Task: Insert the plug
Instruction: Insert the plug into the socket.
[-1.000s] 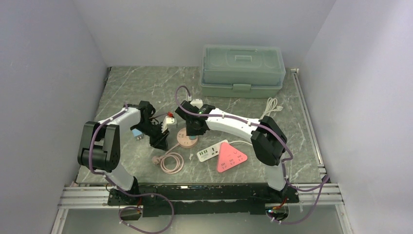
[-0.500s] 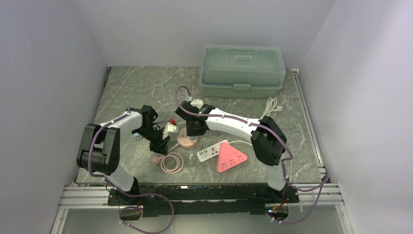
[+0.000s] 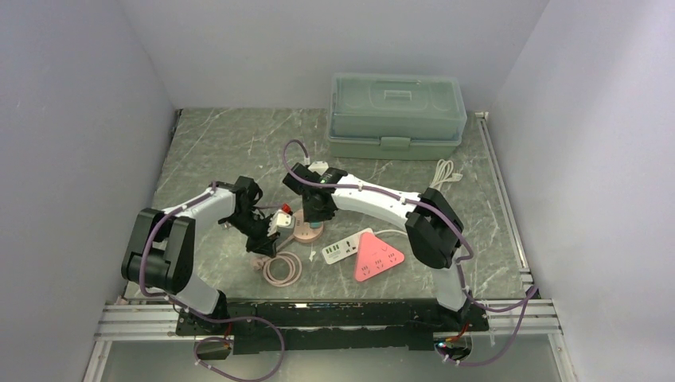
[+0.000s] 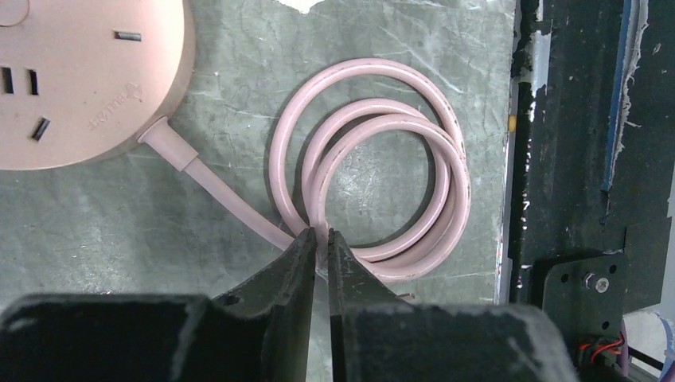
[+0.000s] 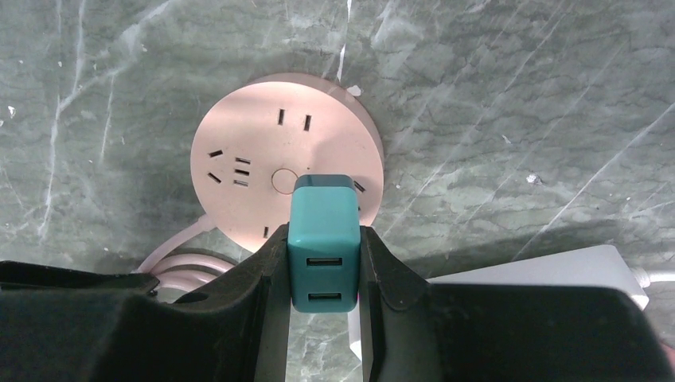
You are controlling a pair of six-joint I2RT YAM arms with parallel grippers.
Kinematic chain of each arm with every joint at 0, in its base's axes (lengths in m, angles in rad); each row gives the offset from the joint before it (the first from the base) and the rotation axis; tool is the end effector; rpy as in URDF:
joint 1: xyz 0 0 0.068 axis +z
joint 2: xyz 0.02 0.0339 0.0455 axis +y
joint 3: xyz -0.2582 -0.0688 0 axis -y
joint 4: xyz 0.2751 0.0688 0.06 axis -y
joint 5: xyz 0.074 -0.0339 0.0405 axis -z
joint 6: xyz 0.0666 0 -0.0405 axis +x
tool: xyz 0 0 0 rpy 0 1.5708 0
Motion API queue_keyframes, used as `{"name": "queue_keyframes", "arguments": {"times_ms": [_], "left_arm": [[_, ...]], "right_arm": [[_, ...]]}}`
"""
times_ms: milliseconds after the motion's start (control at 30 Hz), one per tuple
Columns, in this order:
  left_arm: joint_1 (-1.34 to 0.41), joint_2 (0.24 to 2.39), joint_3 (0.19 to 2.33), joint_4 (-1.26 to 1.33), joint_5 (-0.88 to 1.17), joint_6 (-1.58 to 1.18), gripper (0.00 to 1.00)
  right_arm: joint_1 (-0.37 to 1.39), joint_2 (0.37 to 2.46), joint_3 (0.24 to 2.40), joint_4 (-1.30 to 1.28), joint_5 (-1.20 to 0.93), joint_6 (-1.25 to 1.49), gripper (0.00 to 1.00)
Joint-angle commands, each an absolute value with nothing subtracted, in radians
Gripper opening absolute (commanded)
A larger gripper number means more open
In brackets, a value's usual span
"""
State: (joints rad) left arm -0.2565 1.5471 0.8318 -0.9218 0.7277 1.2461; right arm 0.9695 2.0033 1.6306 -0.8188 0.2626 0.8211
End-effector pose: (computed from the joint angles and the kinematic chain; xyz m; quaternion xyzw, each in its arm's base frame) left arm 0.2332 -0.1070 0.1130 0.6289 0.6906 -0.3277 0.1416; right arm 0.2731 0.3675 0.1751 -0.0476 0.9728 0.0655 0.2172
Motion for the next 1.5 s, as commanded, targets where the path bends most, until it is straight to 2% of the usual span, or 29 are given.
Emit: {"name": "queue_keyframes", "arguments": {"times_ms": [0,600,1067,1467], "left_arm": [[-0.269,1.514,0.814,-0.914,0.734,1.279,0.15],[-0.278,1.493,0.802,-0.956,0.741,1.338,0.10],[-0.278,1.496,0.805,-0.978,0.755,1.364,0.06],[-0.278,1.491,0.802,-0.983,0.761,1.370,0.05]], "right_arm": [[0.968,2.026,1.639,-0.909,0.302,0.799,0.00],[0.959,2.014,1.646,-0.941,0.297,0.762,0.00],[0.976,2.113,1.694,-0.941,0.301,0.750,0.00],[0.983,2.151,1.640,-0.918,0.277,0.746,0.00]]}}
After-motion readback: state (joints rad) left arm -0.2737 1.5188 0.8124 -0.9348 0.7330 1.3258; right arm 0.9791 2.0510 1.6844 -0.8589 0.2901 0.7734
